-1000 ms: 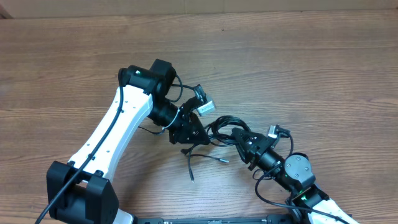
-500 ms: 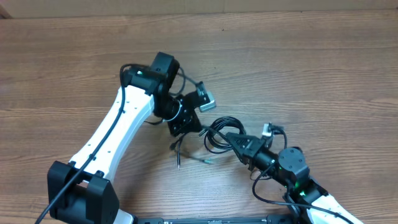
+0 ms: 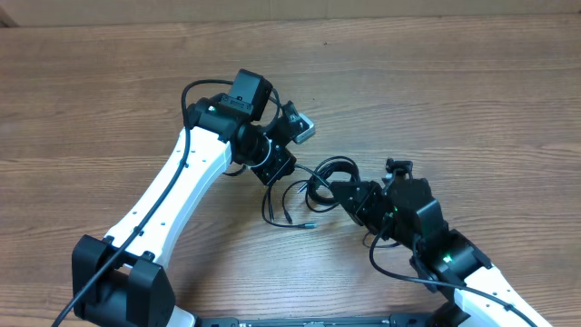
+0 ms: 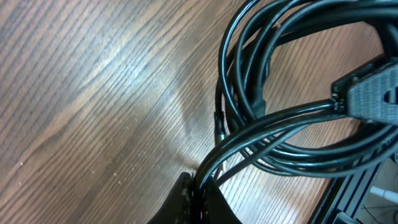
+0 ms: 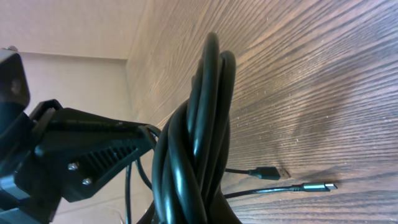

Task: Untangle cables

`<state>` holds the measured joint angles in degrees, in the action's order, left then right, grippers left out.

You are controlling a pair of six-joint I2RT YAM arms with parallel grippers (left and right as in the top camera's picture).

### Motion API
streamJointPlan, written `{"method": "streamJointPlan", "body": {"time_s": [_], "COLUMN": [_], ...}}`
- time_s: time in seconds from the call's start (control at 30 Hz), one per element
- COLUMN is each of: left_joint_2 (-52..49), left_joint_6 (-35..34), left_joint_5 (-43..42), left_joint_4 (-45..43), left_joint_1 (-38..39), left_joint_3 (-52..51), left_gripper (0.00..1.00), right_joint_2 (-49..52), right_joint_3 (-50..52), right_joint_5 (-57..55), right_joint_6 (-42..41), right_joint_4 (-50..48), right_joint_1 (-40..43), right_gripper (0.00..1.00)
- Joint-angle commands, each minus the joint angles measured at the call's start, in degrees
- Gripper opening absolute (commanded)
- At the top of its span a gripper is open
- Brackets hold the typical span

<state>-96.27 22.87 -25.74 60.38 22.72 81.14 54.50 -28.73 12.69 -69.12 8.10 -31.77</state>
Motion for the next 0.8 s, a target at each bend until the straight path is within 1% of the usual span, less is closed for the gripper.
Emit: {"method": "streamJointPlan", "body": {"time_s": [0.0,0.1,0.27,0.33,0.37,0.4,0.43,0.57,0.63,0.73,0.77], "left_joint_2": [0.37,0.37,0.37,0.37,0.37,0.37,0.37,0.5,0.5,0.48,0.48], "left_joint_6": [1.16,1.14,1.16,1.09,1.05,0.28,-1.09,-13.86,-22.16,-38.97,-42.66], "left_joint_5": [3.17,3.13,3.28,3.58,3.65,3.72,3.87,3.82,3.54,1.11,-0.2], "left_joint_4": [-1.25,-2.23,-3.96,-4.52,-4.55,-4.46,-4.5,-4.44,-4.46,-4.72,-4.55], "left_joint_1": [-0.31,1.27,4.07,4.33,4.31,4.28,4.0,1.68,0.31,-1.86,-2.29], "left_joint_3": [0.66,0.13,-1.86,-2.89,-3.21,-3.23,-3.21,-0.81,0.24,0.52,0.5], "left_gripper": [0.04,0.04,0.06,0.17,0.29,0.96,1.0,1.0,0.99,1.0,1.0], "right_joint_2": [-0.48,-0.48,-0.46,-0.46,-0.46,-0.46,-0.46,-0.39,-0.15,0.7,1.07], "right_joint_3": [-3.76,-4.76,-4.76,-4.76,-4.76,-4.76,-4.76,-4.76,-4.76,-4.76,-4.76], "right_joint_5": [-1.27,-1.03,-1.53,-1.79,-1.81,-1.92,-2.01,-5.14,-7.06,-8.15,-8.15], "right_joint_6": [0.26,-0.11,-3.08,-3.08,-3.08,-3.08,-3.1,-9.75,-13.05,-18.56,-19.65], "right_joint_4": [2.03,2.97,4.57,5.2,5.38,5.49,5.6,8.61,10.45,11.74,11.54], "right_joint_1": [0.0,0.0,0.02,0.02,0.02,0.02,0.02,0.02,0.02,0.02,0.02], "right_gripper": [0.04,0.05,0.06,0.07,0.07,0.08,0.08,0.08,0.08,0.06,0.07]}}
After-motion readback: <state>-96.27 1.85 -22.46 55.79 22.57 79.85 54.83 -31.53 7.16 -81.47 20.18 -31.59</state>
